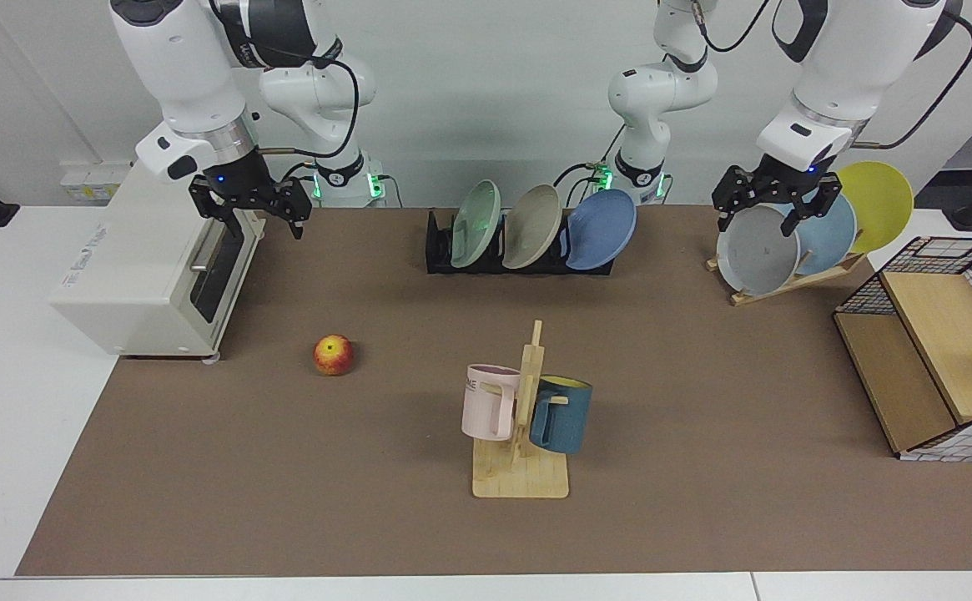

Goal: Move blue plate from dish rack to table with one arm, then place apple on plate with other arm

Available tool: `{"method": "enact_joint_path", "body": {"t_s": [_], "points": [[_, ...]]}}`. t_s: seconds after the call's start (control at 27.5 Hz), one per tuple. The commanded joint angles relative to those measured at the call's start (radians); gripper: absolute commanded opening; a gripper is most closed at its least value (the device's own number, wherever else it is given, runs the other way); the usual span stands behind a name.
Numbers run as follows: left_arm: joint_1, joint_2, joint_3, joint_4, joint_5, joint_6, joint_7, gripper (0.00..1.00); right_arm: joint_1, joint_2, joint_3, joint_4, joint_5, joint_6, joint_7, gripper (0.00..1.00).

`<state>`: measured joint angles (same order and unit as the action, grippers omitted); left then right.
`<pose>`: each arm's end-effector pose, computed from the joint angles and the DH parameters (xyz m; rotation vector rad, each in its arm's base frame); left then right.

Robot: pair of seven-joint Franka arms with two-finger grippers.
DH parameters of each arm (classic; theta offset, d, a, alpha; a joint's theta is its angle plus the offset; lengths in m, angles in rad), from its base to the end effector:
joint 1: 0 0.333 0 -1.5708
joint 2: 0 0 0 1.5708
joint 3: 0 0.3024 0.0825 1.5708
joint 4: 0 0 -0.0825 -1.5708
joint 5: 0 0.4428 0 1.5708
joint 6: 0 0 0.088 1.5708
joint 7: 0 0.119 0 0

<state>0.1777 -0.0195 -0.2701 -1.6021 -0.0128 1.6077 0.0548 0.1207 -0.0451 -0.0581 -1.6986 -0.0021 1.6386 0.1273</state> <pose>0.6086 -0.0592 0.5970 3.1249 -0.2299 0.0380 0.6020 0.0369 0.5641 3.1390 -0.1012 -0.0235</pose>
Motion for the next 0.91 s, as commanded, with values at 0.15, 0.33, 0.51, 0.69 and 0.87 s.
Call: {"method": "enact_joint_path", "body": {"t_s": [0.15,0.33,0.51,0.69,0.87], "points": [[0.008,-0.019,-0.005,-0.007,-0.004,-0.011,0.013,1.0,-0.018,-0.013,0.008,-0.01,0.016,0.018,0.006,1.0],[0.003,-0.022,-0.003,-0.009,-0.006,-0.025,0.007,1.0,-0.015,-0.015,0.009,-0.015,0.019,0.021,0.006,1.0],[-0.096,-0.04,0.084,-0.022,-0.004,-0.088,-0.016,1.0,-0.012,-0.015,0.009,-0.013,0.02,0.023,0.008,1.0],[-0.173,-0.115,0.15,-0.148,-0.015,-0.055,-0.05,1.0,-0.007,-0.015,0.009,-0.013,0.02,0.023,0.006,1.0],[-0.181,-0.23,0.144,-0.353,-0.029,0.055,-0.053,1.0,-0.004,-0.033,0.011,-0.038,0.022,0.02,-0.084,1.0]]}}
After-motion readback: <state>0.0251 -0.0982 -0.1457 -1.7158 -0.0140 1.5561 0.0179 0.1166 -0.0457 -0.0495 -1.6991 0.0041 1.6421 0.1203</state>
